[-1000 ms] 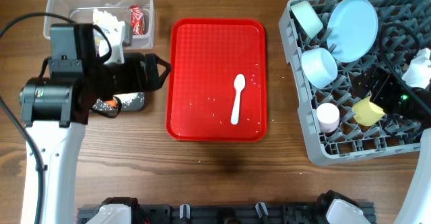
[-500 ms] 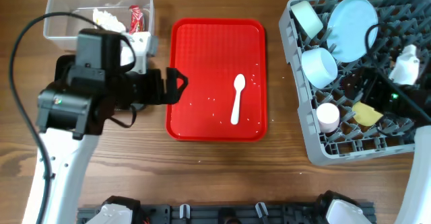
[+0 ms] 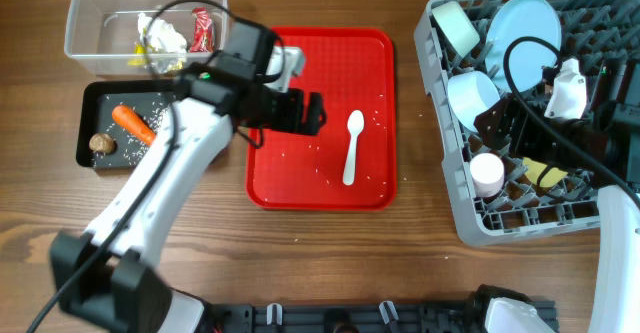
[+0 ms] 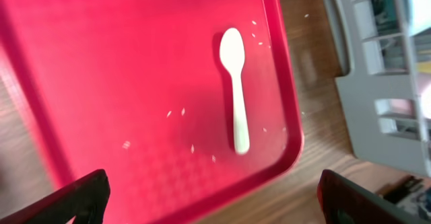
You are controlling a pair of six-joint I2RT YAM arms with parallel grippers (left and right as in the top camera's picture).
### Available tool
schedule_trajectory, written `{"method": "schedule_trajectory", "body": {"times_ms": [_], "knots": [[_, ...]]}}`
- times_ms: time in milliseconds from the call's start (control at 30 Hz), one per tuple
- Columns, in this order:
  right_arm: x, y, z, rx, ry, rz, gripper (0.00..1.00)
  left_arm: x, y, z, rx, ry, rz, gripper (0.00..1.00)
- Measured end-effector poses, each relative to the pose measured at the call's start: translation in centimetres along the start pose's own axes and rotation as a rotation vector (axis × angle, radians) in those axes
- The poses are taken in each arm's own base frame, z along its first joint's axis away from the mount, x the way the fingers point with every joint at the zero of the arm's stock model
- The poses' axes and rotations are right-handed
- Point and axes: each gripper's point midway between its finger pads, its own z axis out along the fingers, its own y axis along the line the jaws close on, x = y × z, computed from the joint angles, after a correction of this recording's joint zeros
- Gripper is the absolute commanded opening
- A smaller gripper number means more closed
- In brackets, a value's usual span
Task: Sort waste into correct bins and load items into the dishwasher rack
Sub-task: 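Move the right gripper to the white spoon on the red tray and grasp it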
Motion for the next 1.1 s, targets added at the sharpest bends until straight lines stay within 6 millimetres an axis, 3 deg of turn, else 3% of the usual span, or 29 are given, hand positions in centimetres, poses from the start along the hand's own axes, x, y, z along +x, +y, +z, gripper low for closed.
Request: {"method": "schedule_trajectory", "body": {"times_ms": [133, 167, 200, 267, 433, 633, 800, 933, 1100], "knots": [[0.3, -0.3, 0.0, 0.019, 0.011, 0.006, 1.0, -0.1, -1.0, 4.5, 0.01, 0.043, 0.042, 0.97], [0.3, -0.4, 0.0, 0.024, 0.013, 0.007, 1.0, -0.1, -1.1, 4.8, 0.01, 0.046, 0.045, 0.96], [0.3, -0.5, 0.0, 0.028, 0.013, 0.009, 1.0, 0.4, -1.4, 7.1, 0.005, 0.081, 0.063, 0.95], [0.3, -0.5, 0.0, 0.031, 0.013, 0.011, 0.98, 1.1, -1.6, 8.9, -0.006, 0.115, 0.076, 0.95], [0.0, -0.3, 0.0, 0.023, -0.002, 0.006, 0.96, 2.5, -1.0, 11.4, -0.05, 0.167, 0.062, 0.95], [-0.7, 1.3, 0.5, -0.012, -0.023, -0.022, 0.92, 1.9, -0.6, 11.3, -0.067, 0.146, 0.051, 0.95], [-1.3, 4.3, 2.1, -0.067, -0.018, -0.064, 0.89, 1.8, 0.0, 11.1, -0.076, 0.143, -0.009, 0.96], [-0.9, 7.7, 5.6, -0.103, 0.049, -0.084, 0.83, -0.1, 3.7, 9.1, -0.102, 0.087, -0.161, 0.97], [0.6, 11.0, 11.2, -0.096, 0.157, -0.083, 0.76, -2.6, 10.7, 3.4, -0.155, -0.045, -0.359, 1.0]]}}
